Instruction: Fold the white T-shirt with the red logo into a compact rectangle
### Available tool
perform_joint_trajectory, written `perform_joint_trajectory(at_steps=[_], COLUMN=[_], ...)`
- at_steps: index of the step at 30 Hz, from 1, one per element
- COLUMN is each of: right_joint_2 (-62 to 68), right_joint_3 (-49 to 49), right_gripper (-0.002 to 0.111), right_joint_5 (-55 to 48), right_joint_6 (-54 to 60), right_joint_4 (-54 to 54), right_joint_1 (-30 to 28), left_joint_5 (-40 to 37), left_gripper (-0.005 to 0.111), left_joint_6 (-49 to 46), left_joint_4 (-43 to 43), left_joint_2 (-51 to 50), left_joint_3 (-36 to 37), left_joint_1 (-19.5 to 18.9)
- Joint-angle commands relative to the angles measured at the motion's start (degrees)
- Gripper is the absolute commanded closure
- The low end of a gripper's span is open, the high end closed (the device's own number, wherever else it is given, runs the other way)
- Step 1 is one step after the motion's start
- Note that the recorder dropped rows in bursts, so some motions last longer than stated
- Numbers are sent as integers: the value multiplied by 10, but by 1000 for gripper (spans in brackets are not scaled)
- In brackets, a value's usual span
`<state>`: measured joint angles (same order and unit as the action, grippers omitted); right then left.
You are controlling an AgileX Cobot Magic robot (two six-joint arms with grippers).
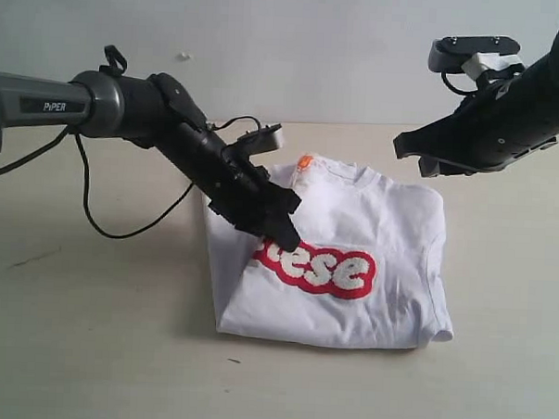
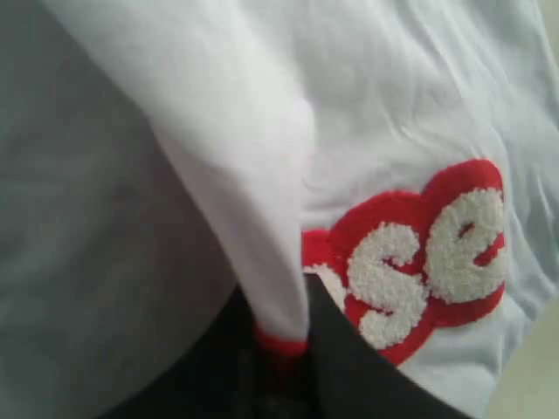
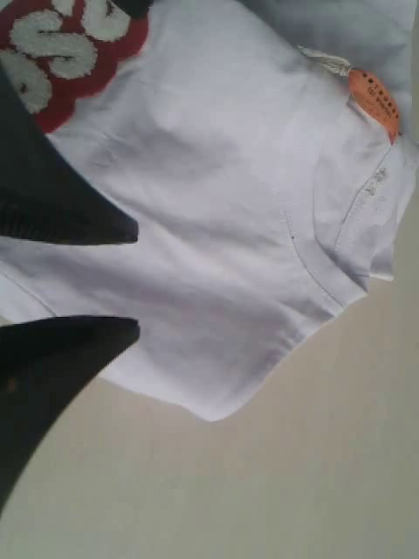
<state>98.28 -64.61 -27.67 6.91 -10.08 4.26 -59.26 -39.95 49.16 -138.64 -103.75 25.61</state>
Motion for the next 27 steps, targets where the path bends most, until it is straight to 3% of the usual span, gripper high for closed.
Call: perform_joint_trajectory(at_steps=[1,12,15,19,21,24,27], right_joint_2=[-2,-2,-2,-2,-2,-2,-2], right_joint_3=[2,35,36,36,36,36,36], right_gripper=[79,79,79,79,79,79,79], right_joint_5=[2,43,52,54,52,51,50], right_joint_6=[6,20,20,20,20,20,20], right_joint_4=[-3,-3,-3,-3,-3,-3,-4], right_joint_1=[-3,-3,-3,-3,-3,-3,-3], left_joint_5=[-6,22,30,106,157,217,225], left_gripper=[107,107,107,107,107,107,104], left_joint_6=[-2,-24,51,255,314,319,319], left_joint_4=[-5,-7,-47,-225,-273,-265,-269], left_joint_2=[5,117,143,177,191,196,181], left_joint_3=[-3,-1,19,78,120,181,202], left_joint_1=[0,-27,-33,-52,-63,-79,-92])
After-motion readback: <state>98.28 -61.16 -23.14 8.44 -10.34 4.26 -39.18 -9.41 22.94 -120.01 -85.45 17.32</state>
